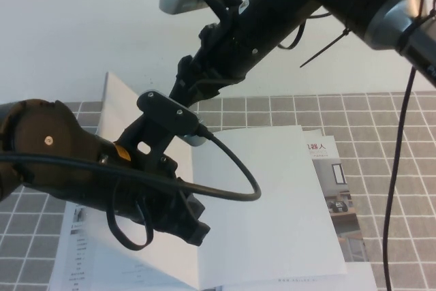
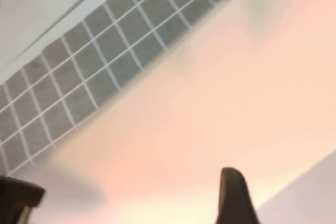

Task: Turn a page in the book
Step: Open the closed book

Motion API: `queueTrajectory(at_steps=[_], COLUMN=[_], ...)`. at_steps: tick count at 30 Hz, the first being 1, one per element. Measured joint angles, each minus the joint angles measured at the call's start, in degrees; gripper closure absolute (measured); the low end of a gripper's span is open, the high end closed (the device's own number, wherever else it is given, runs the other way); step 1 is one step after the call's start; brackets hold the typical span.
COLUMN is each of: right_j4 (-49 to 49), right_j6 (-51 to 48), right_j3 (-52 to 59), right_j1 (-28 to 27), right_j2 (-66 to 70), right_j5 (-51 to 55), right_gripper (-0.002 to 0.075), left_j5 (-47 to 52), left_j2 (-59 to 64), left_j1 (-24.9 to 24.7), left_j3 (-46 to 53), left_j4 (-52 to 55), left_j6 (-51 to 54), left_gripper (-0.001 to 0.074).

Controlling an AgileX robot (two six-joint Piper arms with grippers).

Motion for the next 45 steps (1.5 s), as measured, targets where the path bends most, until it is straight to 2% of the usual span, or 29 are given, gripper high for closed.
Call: queueTrajectory(at_steps=[5,10,15,19,22,24,35,41,45], right_j4=[-5.6,-10.0,-11.1,-12.3,-12.4,-12.4,-8.0,-8.5,-13.5], right_j6=[1.0,1.0,-1.0,-1.3,-1.4,-1.6,-1.9,-3.2,-2.0], right_j3=[-0.2,4.9,18.2,28.7,33.3,35.2,36.6,36.6,36.8], right_j1=[0.0,0.0,-0.1,-0.1,-0.1,-0.1,-0.1,-0.1,-0.1], right_j2=[-0.3,-0.3,-0.3,-0.3,-0.3,-0.3,-0.3,-0.4,-3.1], right_j5=[0.0,0.0,-0.1,-3.2,-5.8,-7.0,-9.9,-9.4,-8.4], right_gripper=[0.0328,0.0338,0.0451,0.0573,0.0666,0.0699,0.0727,0.0727,0.0727], left_j5=[0.7,1.5,-3.4,-5.6,-7.6,-9.3,-14.7,-14.6,-12.7], left_j2=[0.0,0.0,0.6,4.7,9.1,11.8,23.2,23.0,19.0], left_j1=[0.0,0.0,0.0,0.0,0.0,0.0,0.0,0.0,0.0], left_j3=[0.0,0.0,2.5,3.9,4.0,4.0,4.0,4.0,3.9], left_j4=[8.1,17.5,20.2,20.6,20.6,20.4,19.3,18.6,18.0], left_j6=[-8.6,-18.7,-23.2,-25.8,-26.5,-26.6,-26.7,-26.7,-26.7], left_gripper=[0.0739,0.0739,0.0739,0.0739,0.0739,0.0739,0.0739,0.0739,0.0739])
